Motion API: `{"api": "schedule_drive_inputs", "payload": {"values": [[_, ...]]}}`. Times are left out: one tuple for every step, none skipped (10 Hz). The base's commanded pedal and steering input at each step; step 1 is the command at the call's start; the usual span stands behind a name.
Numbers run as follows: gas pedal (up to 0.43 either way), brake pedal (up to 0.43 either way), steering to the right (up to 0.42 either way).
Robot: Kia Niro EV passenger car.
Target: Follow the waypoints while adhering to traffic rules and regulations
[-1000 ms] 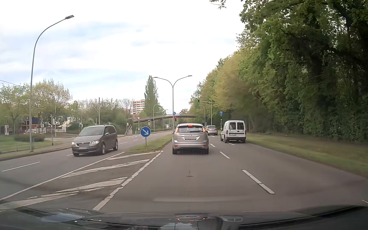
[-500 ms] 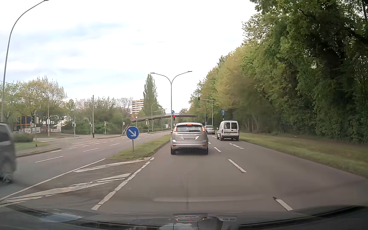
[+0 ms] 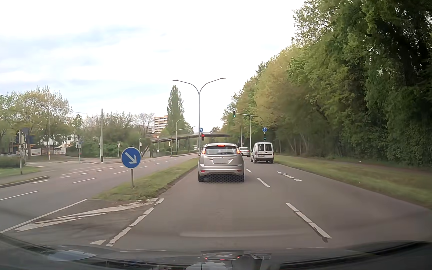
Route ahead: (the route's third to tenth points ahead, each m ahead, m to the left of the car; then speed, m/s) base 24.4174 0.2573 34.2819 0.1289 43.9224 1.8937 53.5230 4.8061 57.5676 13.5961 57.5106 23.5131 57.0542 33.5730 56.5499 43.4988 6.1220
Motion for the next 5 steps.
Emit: {"api": "schedule_drive_inputs", "payload": {"values": [[0.000, 0.159, -0.001], [0.000, 0.159, -0.001], [0.000, 0.165, -0.001], [0.000, 0.171, 0.000], [0.000, 0.171, -0.001]]}}
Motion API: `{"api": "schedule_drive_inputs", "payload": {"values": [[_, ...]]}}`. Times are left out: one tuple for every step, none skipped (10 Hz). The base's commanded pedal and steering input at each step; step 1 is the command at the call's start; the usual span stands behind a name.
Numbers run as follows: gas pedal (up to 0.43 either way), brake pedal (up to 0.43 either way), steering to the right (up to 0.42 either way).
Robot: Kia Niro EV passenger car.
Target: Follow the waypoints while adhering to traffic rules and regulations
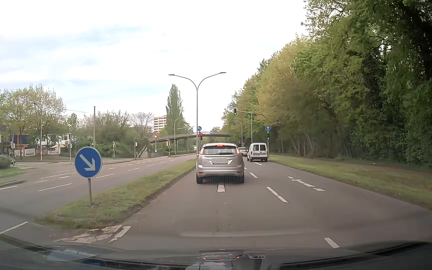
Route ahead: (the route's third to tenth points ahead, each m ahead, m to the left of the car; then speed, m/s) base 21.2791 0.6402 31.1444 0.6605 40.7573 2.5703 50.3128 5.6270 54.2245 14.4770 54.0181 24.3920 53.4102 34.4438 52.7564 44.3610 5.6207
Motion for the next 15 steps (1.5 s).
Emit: {"api": "schedule_drive_inputs", "payload": {"values": [[0.000, 0.171, -0.001], [0.000, 0.171, -0.001], [0.000, 0.171, -0.001], [0.000, 0.171, -0.001], [0.000, 0.171, -0.001], [0.000, 0.165, -0.002], [0.000, 0.165, -0.002], [0.000, 0.159, -0.002], [0.000, 0.146, -0.002], [0.000, 0.140, -0.002], [0.000, 0.134, -0.002], [0.000, 0.134, -0.002], [0.000, 0.128, -0.002], [0.000, 0.134, -0.002], [0.000, 0.128, -0.003]]}}
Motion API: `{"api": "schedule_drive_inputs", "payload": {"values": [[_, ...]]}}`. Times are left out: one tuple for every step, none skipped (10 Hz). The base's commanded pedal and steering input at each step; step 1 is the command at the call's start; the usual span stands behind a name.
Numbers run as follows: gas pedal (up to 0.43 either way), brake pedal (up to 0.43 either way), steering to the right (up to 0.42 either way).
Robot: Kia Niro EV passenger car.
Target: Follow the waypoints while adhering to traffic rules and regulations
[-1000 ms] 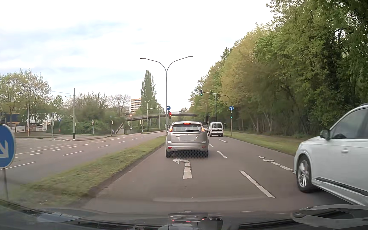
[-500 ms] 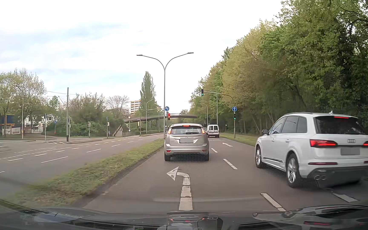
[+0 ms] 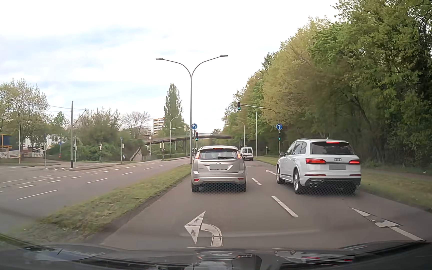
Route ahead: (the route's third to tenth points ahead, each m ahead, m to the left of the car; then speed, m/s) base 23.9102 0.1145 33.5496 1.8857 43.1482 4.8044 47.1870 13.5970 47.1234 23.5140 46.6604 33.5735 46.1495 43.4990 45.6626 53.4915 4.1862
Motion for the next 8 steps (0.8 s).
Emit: {"api": "schedule_drive_inputs", "payload": {"values": [[0.000, 0.122, -0.003], [0.000, 0.116, -0.003], [0.000, 0.116, -0.003], [0.000, 0.098, -0.003], [0.000, 0.043, -0.004], [0.000, 0.000, -0.005], [0.000, 0.000, -0.006], [0.000, 0.000, -0.005]]}}
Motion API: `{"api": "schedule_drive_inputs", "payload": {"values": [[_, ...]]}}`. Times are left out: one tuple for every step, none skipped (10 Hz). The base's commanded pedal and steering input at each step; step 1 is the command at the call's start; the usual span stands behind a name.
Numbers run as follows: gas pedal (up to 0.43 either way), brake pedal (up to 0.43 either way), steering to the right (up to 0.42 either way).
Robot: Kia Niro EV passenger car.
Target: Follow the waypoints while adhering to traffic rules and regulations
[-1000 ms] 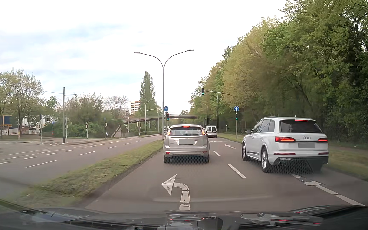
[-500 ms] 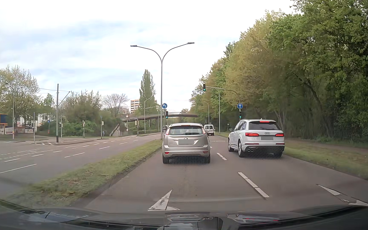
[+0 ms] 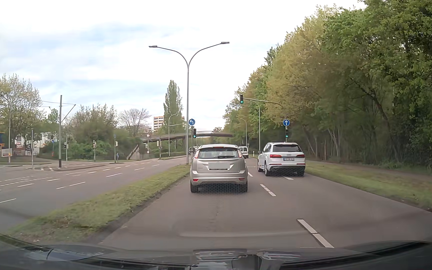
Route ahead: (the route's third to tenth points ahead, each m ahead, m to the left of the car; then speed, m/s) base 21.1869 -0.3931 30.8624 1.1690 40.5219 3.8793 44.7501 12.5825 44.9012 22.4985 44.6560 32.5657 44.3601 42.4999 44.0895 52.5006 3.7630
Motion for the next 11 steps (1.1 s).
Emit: {"api": "schedule_drive_inputs", "payload": {"values": [[0.000, 0.000, -0.006], [0.000, 0.000, -0.006], [0.000, 0.000, -0.006], [0.000, 0.000, -0.007], [0.020, 0.000, -0.007], [0.047, 0.000, -0.007], [0.079, 0.000, -0.007], [0.098, 0.000, -0.007], [0.138, 0.000, -0.007], [0.157, 0.000, -0.006], [0.157, 0.000, -0.005]]}}
